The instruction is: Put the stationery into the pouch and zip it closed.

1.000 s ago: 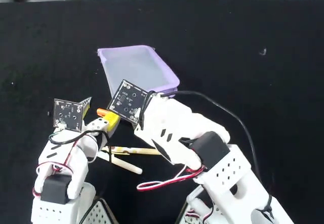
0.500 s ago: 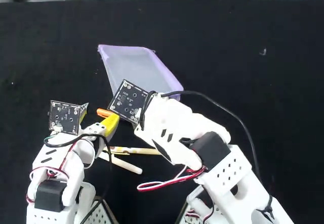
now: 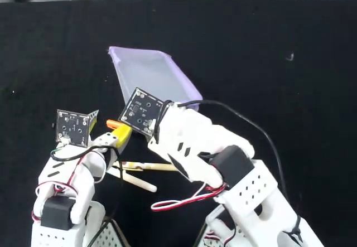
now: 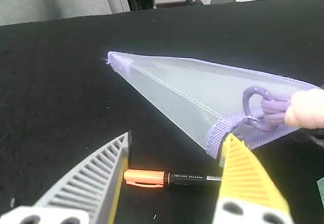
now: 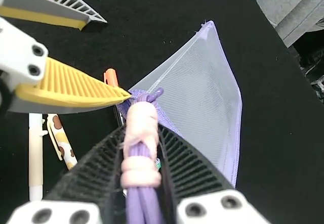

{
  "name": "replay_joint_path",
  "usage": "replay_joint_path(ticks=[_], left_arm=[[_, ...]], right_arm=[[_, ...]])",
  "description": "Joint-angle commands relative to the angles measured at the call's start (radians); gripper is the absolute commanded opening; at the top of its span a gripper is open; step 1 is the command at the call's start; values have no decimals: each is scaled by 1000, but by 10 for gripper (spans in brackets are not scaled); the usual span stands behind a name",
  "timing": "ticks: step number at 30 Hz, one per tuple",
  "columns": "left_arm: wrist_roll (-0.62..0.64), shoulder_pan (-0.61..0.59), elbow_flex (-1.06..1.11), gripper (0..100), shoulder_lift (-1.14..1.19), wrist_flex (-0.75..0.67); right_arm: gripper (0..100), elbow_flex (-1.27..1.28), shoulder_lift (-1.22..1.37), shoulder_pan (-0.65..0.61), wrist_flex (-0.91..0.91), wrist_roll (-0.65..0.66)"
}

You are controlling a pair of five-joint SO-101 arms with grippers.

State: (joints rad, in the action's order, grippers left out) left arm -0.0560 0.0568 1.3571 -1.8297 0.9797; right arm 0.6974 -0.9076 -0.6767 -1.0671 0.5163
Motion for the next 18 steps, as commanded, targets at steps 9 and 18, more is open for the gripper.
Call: replay_joint_path(ticks=[9, 18], left_arm=[[0, 111, -88, 292, 5, 60], [0, -7, 16, 292, 8, -78]], right_arm=[[11, -12, -16, -9, 17, 0], [11, -10, -18, -9, 17, 0]])
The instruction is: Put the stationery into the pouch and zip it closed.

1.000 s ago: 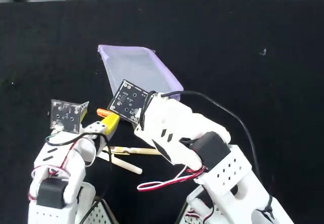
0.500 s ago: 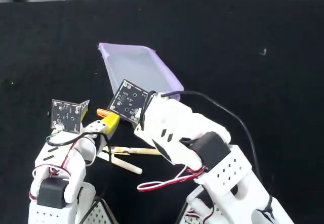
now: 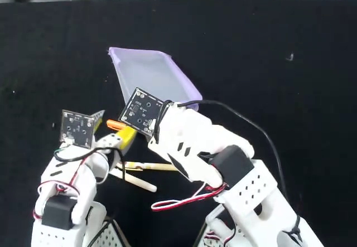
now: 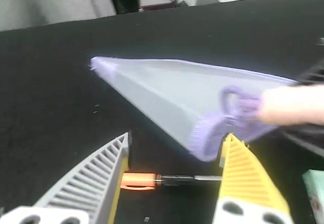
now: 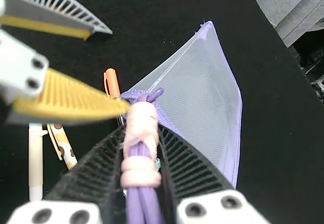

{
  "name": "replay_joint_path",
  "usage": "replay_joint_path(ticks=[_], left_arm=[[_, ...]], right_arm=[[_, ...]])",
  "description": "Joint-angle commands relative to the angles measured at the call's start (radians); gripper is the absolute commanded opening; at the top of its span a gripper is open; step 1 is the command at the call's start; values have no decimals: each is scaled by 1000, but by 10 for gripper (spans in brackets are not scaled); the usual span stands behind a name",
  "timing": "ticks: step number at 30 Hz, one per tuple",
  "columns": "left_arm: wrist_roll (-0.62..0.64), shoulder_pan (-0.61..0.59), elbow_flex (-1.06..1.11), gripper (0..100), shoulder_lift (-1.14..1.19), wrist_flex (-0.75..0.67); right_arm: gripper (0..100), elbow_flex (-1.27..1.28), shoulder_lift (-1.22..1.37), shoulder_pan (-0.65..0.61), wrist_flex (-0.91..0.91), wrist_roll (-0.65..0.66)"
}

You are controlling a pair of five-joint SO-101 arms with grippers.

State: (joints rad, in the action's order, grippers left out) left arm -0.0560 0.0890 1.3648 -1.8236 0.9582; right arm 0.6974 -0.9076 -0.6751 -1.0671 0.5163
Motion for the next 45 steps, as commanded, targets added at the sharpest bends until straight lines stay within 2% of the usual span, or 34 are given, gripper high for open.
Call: replay_joint_path(ticks=[1, 15, 19, 23, 31, 36, 39, 45], left_arm=[[-2, -44, 21, 292, 2, -71], [-3, -45, 65, 292, 3, -104], [-77, -35, 101, 292, 3, -167], [-92, -1, 108, 288, 3, -189], [-101, 27, 113, 125, 3, -196], [-250, 54, 116, 76, 3, -196], [-295, 84, 116, 27, 3, -196], [-295, 85, 116, 29, 3, -196]], right_arm=[[11, -10, -19, -11, 17, 0], [11, -10, -19, -11, 17, 0], [11, -8, -19, -14, 17, 0], [11, -8, -19, -14, 17, 0], [11, -8, -21, -14, 15, 0], [11, -8, -21, -14, 15, 0], [11, -8, -21, -12, 15, 0], [11, -21, -21, -11, -6, 3]])
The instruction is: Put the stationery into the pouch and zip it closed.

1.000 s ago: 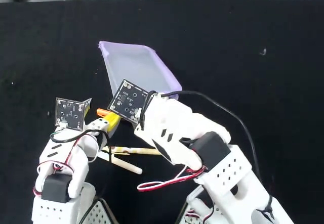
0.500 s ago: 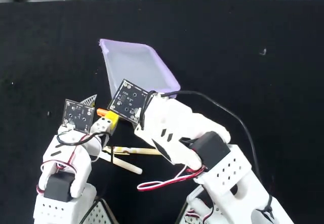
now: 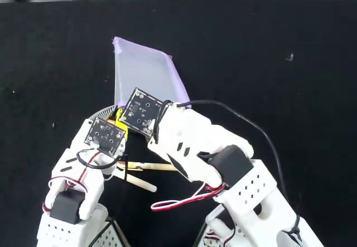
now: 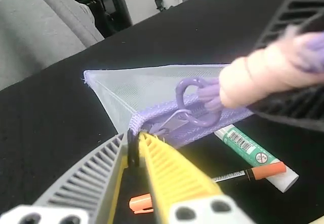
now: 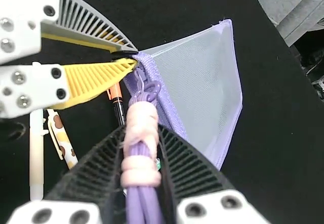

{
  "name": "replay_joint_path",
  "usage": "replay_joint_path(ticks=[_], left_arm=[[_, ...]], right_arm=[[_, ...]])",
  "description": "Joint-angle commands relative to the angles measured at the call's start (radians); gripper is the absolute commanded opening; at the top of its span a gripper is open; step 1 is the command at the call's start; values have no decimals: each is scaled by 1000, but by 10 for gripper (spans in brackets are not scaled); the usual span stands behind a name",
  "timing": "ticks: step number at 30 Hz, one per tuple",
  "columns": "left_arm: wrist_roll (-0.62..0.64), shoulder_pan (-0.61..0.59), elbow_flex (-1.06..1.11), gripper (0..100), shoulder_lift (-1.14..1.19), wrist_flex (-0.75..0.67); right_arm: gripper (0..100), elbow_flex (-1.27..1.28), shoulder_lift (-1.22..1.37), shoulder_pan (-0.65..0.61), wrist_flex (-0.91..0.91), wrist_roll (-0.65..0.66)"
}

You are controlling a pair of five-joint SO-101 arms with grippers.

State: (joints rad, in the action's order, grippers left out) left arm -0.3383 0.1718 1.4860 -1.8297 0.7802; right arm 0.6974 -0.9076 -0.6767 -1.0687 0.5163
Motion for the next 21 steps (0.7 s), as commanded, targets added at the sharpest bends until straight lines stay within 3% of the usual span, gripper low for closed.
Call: replay_joint_path(ticks=[1, 7, 11, 16, 21], left_arm=[[-12, 2, -5, 29, 9, -18], [-14, -73, -10, 29, 9, -17], [-12, -108, -7, 29, 9, -17], [-12, -111, -7, 29, 9, -11], [-12, -111, -8, 29, 9, -9]], right_arm=[[11, -25, -21, -9, -8, 3], [11, -74, -21, -5, -84, 8], [11, -107, -15, 71, -110, 8], [11, -128, -13, 175, -110, 20], [11, -119, -13, 167, -109, 23]])
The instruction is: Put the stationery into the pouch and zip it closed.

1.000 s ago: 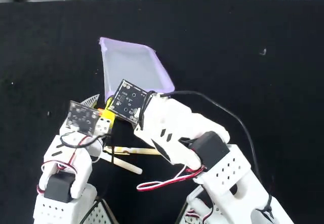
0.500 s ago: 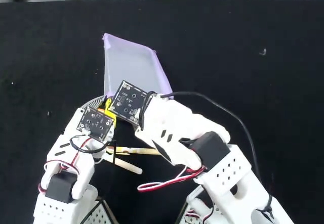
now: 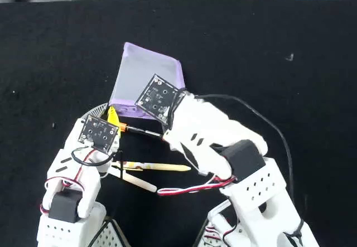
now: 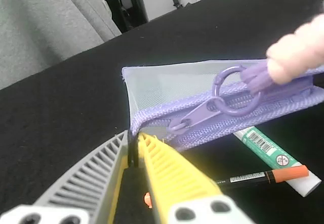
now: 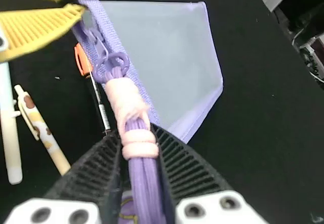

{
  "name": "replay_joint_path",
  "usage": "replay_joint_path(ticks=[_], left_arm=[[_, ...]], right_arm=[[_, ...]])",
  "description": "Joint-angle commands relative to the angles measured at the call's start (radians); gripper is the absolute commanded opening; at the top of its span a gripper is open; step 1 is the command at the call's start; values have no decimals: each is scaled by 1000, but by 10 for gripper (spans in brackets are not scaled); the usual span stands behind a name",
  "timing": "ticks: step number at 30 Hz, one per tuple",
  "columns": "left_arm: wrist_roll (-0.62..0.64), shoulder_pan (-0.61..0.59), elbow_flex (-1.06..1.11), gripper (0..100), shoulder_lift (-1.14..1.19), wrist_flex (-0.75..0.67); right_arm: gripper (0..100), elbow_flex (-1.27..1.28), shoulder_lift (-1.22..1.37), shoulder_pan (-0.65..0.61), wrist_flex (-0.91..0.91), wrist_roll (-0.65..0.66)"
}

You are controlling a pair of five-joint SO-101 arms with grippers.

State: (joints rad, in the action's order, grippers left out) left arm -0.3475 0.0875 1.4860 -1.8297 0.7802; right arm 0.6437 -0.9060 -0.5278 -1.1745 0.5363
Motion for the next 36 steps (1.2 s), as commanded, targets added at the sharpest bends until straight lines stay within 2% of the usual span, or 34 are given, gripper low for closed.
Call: replay_joint_path(ticks=[1, 5, 11, 15, 18, 20, 24, 29, 36], left_arm=[[-2, -27, -10, 29, 9, -9], [-2, -28, -15, 29, 9, -9], [2, -81, -16, 29, 8, -9], [3, -76, -16, 29, 8, -8], [3, -76, -16, 29, 8, -8], [3, -76, -16, 29, 8, -8], [3, -76, -18, 29, 8, -8], [5, -76, -30, 29, 8, 2], [5, -10, -101, 29, 6, 115]], right_arm=[[11, -58, -15, -5, -3, 5], [11, -30, 24, -100, -3, 9], [11, -81, 223, -38, -5, 61], [11, -81, 334, -129, 17, 60], [20, -74, 386, -184, 72, 11], [66, -74, 404, -184, 115, -48], [158, -59, 441, -192, 158, -52], [147, -2, 478, -201, 285, -61], [148, 76, 492, -201, 448, -132]])
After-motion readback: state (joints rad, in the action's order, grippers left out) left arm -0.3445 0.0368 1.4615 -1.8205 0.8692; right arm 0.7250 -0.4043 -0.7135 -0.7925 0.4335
